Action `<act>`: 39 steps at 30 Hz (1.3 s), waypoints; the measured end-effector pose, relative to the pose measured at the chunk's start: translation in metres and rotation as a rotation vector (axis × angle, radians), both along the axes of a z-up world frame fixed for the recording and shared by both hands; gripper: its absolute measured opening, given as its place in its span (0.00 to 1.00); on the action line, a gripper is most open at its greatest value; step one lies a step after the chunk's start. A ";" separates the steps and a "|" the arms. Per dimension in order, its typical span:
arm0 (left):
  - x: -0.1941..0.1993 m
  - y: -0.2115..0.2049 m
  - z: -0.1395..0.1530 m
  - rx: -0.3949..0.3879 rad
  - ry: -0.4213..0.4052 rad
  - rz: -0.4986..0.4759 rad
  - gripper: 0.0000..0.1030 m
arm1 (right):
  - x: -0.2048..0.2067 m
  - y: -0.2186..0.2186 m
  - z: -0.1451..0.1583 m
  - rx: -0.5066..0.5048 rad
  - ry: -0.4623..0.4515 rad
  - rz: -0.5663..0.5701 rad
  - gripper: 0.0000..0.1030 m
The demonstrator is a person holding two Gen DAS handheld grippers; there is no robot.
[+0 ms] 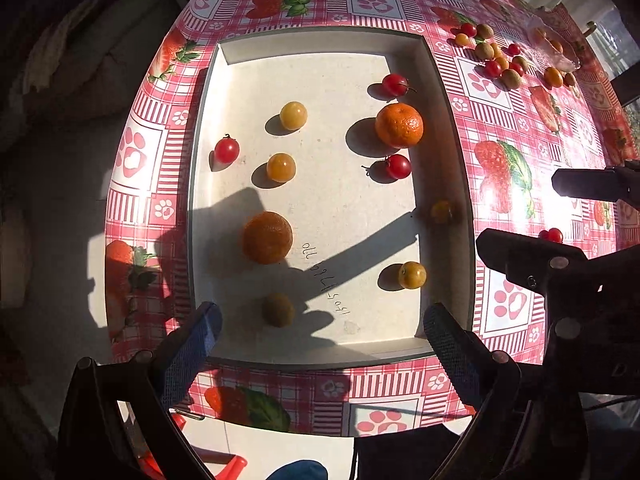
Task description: Organize fruits
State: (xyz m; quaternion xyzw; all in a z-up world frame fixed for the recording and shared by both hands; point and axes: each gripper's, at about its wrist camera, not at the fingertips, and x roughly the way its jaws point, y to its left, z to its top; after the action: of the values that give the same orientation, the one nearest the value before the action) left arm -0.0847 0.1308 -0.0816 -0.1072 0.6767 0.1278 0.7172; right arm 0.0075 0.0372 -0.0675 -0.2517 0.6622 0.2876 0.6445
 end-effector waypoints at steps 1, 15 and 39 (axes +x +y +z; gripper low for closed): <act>-0.002 -0.003 0.002 0.004 0.000 -0.007 0.98 | -0.002 -0.001 0.001 0.001 0.001 0.004 0.88; -0.015 -0.018 0.011 0.031 0.016 -0.057 0.98 | -0.015 -0.005 0.008 -0.018 -0.017 0.060 0.88; -0.013 -0.023 0.011 0.011 0.029 -0.058 0.98 | -0.020 -0.005 0.006 -0.014 0.001 0.079 0.88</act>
State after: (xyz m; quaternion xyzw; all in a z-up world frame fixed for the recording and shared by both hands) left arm -0.0980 0.1078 -0.0710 -0.0819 0.6890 0.1120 0.7114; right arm -0.0121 0.0323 -0.0612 -0.2821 0.6539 0.3082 0.6307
